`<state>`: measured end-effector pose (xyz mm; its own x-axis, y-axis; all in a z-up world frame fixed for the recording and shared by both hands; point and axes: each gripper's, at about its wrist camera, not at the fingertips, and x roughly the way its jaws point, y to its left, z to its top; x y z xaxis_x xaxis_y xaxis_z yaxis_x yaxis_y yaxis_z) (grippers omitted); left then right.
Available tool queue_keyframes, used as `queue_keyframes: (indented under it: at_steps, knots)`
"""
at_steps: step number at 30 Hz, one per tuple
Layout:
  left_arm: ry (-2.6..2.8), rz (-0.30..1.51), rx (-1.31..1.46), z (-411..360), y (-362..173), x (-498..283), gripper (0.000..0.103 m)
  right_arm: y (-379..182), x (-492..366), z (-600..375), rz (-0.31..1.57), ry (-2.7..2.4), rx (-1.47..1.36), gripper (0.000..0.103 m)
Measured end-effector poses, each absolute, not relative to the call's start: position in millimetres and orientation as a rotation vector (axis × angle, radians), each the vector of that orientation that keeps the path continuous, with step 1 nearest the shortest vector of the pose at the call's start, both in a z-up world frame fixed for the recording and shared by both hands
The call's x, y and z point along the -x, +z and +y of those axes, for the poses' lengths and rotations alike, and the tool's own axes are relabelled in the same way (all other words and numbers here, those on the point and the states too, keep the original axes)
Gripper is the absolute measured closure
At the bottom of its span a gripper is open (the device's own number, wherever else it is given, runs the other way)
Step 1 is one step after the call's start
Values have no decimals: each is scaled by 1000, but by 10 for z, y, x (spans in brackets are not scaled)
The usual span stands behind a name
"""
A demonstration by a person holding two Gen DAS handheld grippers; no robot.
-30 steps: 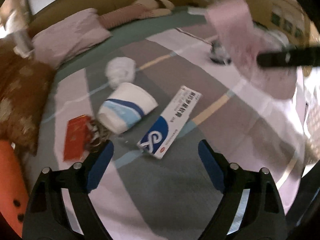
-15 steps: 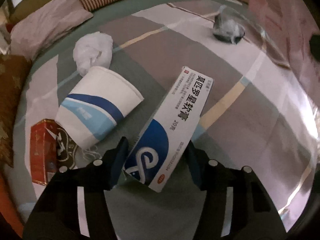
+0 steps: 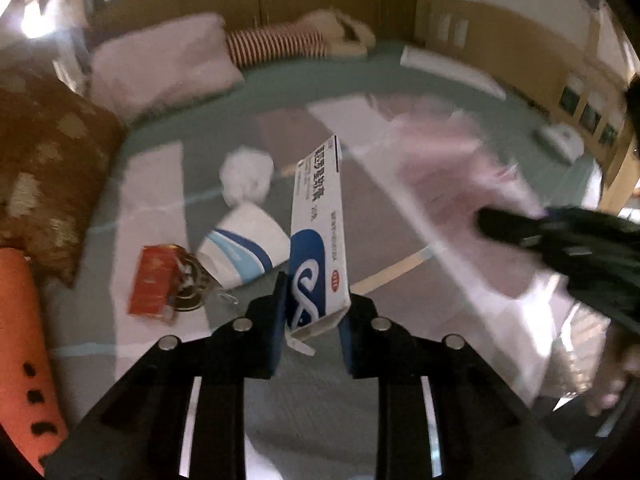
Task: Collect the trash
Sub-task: 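Grasp the pink tissue packet with the right tool while the left tool grasps the white medicine box, then carry the medicine box and pink packet to the white bin and release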
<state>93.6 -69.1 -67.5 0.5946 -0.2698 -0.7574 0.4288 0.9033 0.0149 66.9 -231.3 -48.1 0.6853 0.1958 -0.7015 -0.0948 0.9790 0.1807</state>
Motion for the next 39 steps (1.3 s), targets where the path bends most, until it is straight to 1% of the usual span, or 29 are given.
queue_keyframes:
  at_steps: [1,2,7,12,25,39]
  knots:
    - [-397,816,-190,-651,-580,-805,81,-447,-626,-2306,786,165,-130,86]
    - [-383,801,-174,-607,-521,-706,92,-409,-576,-2304,769,166,-130,86]
    - [-296,769,-29,-262,-423,-392,92,-253,-238,-2285,686,184,-137,86]
    - [-241,752,30,-56,-410,-228,92,-292,-162,-2165,690,200,-94,86]
    - [-224,758,3,-145,-475,-271,92,-383,-223,-2086,739,203,-87,86]
    - [-212,772,-9,-165,-501,-293,92,-390,-225,-2069,741,206,-85,86]
